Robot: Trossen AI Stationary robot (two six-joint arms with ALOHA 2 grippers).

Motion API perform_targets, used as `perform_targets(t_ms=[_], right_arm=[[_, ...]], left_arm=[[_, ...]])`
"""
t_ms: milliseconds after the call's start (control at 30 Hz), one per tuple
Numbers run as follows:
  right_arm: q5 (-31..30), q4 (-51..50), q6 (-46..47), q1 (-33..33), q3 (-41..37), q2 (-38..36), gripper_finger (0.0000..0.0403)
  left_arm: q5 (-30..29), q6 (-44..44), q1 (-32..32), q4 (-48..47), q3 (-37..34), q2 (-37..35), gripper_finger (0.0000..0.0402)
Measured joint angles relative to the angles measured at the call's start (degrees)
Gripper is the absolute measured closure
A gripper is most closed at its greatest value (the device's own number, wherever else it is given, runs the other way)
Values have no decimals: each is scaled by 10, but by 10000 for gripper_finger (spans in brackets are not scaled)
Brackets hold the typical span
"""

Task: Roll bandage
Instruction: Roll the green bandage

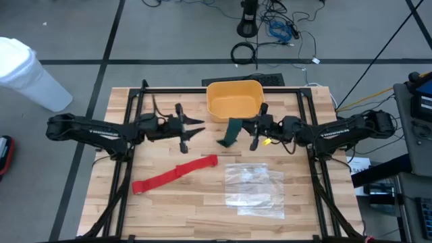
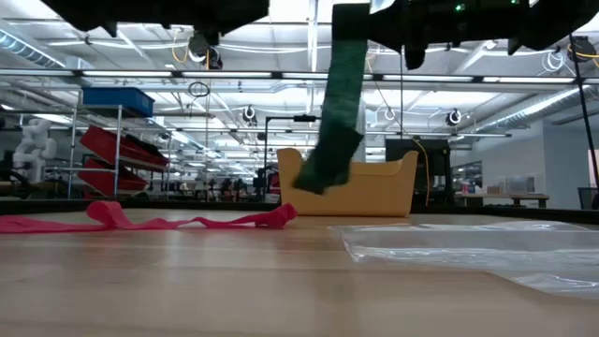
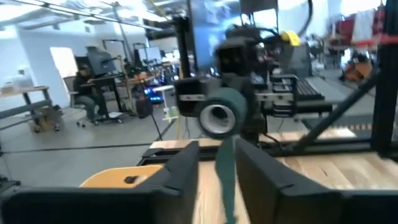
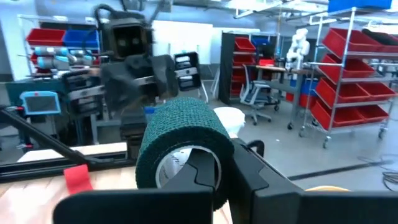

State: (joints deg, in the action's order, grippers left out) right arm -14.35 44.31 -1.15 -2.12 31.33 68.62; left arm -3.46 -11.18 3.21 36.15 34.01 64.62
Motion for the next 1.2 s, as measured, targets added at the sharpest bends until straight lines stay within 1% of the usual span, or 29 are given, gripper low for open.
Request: perform_targets(t_ms=[133, 200, 300, 367, 433, 767, 967, 1200], right_arm=[[39, 1, -2, -13, 31, 29, 398], [51, 1, -10, -15, 47, 45, 398], [79, 0, -29, -15, 62, 61, 398], [100, -3, -35, -15, 65, 66, 398], [102, -5, -36, -14, 65, 67, 398], [100, 8, -35, -17, 66, 67, 398], [101, 5, -21, -17, 66, 65, 398], [97, 0, -25, -17, 66, 64, 397]], left_arm=[[0, -43, -6, 14, 28, 52, 214], [0, -62, -7, 19, 43, 73, 196], [-1, -93, -9, 25, 60, 95, 183], [-2, -106, -12, 25, 64, 105, 180], [-2, -107, -15, 24, 66, 111, 180], [13, -107, -22, 32, 66, 123, 179], [25, -107, -22, 84, 66, 150, 180], [27, -107, -21, 84, 76, 158, 186]])
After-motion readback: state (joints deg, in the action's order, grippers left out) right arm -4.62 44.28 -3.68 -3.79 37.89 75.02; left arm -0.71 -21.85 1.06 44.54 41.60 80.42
